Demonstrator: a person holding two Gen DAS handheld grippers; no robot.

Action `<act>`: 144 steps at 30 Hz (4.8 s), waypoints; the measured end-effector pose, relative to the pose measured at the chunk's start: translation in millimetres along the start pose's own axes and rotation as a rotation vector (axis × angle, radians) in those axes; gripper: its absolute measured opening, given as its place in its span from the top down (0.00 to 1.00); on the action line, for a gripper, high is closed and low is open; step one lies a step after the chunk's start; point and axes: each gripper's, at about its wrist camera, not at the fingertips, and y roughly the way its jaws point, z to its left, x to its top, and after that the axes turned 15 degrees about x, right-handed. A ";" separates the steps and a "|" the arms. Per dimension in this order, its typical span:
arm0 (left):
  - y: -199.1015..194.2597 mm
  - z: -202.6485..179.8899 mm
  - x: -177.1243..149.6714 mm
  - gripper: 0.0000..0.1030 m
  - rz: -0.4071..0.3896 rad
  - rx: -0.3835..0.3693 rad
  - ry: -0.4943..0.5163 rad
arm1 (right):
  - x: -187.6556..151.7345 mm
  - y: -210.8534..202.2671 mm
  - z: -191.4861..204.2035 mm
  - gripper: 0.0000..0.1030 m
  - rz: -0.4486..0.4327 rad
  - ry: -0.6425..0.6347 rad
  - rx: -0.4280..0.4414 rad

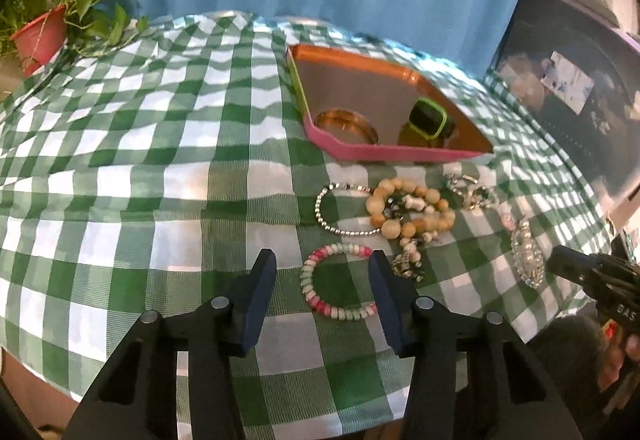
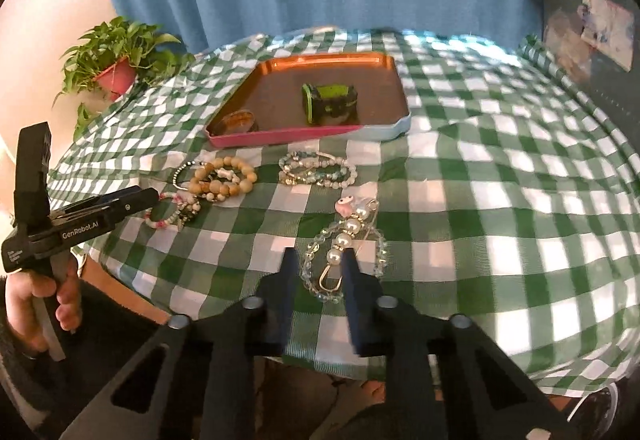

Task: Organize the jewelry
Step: 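Grasp the pink-white bead bracelet with the left tool while the right tool grasps the pearl clip, then carry the bead bracelet with the left tool while the right tool carries the pearl clip to the tray, then release the bead bracelet into the tray with the left tool while the right tool releases the pearl clip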

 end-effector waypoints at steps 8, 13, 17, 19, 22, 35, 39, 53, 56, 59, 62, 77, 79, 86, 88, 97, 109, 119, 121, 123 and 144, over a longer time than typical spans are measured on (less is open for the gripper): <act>1.9 -8.7 -4.4 0.54 -0.030 0.086 0.093 | 2.4 29.4 -14.4 0.83 0.055 0.006 -0.074; 1.4 -20.1 -6.5 0.84 -0.052 0.106 0.160 | 4.0 39.9 -0.1 0.81 0.079 -0.102 -0.154; 2.1 -18.6 -5.4 0.93 -0.044 0.093 0.145 | 1.8 36.4 -4.2 0.91 0.060 -0.097 -0.117; 0.9 -16.7 -5.2 0.93 -0.042 0.085 0.131 | 0.5 33.8 -4.5 0.91 0.047 -0.091 -0.112; -2.0 -13.8 -5.2 0.93 -0.040 0.070 0.112 | 0.0 26.3 -2.5 0.91 0.018 -0.075 -0.096; -29.3 -16.6 8.4 0.93 -0.066 0.089 0.074 | 12.4 -2.9 18.4 0.91 -0.023 -0.094 -0.107; -48.1 -24.1 19.2 0.93 -0.095 0.083 0.071 | 21.0 -20.3 32.9 0.91 -0.055 -0.124 -0.093; -176.6 -55.1 50.5 0.93 -0.302 0.003 0.052 | 36.8 -120.4 89.4 0.91 -0.243 -0.186 -0.051; -203.2 -58.5 50.6 0.93 -0.342 -0.033 0.041 | 34.7 -140.7 101.1 0.91 -0.276 -0.204 -0.056; -227.7 -63.7 51.4 0.93 -0.377 -0.071 0.043 | 32.7 -159.1 111.0 0.91 -0.300 -0.221 -0.059; -243.2 -67.7 52.1 0.93 -0.405 -0.095 0.041 | 32.6 -173.2 120.7 0.91 -0.321 -0.240 -0.062; -185.5 -81.1 78.5 0.93 -0.354 -0.122 0.030 | 55.3 -138.3 94.3 0.91 -0.299 -0.210 -0.005; -169.3 -80.5 85.0 0.93 -0.338 -0.124 0.018 | 60.9 -127.5 87.2 0.91 -0.287 -0.202 0.000; -106.6 -77.9 98.1 0.93 -0.270 -0.115 -0.006 | 74.0 -88.6 57.0 0.91 -0.240 -0.169 -0.001; -88.4 -77.4 100.3 0.93 -0.247 -0.117 -0.015 | 77.1 -74.8 45.0 0.91 -0.228 -0.153 0.002; -18.0 -86.1 116.5 0.93 -0.205 -0.097 -0.012 | 104.5 -16.2 6.8 0.91 -0.207 -0.094 0.026; 62.1 -93.4 135.2 0.93 -0.121 -0.049 -0.024 | 139.8 51.5 -32.4 0.91 -0.226 -0.061 0.012; 93.8 -97.6 127.7 0.93 -0.030 -0.012 0.016 | 126.9 85.9 -60.6 0.91 -0.113 0.003 -0.018; 98.2 -98.3 126.9 0.93 -0.013 -0.005 0.018 | 126.8 88.1 -62.9 0.91 -0.106 0.000 -0.023; 102.2 -98.5 126.1 0.93 -0.003 -0.002 0.015 | 126.7 89.6 -66.0 0.91 -0.101 0.007 -0.023; 101.6 -99.9 122.6 0.87 0.012 0.058 0.049 | 123.1 100.1 -70.8 0.85 -0.093 0.015 -0.022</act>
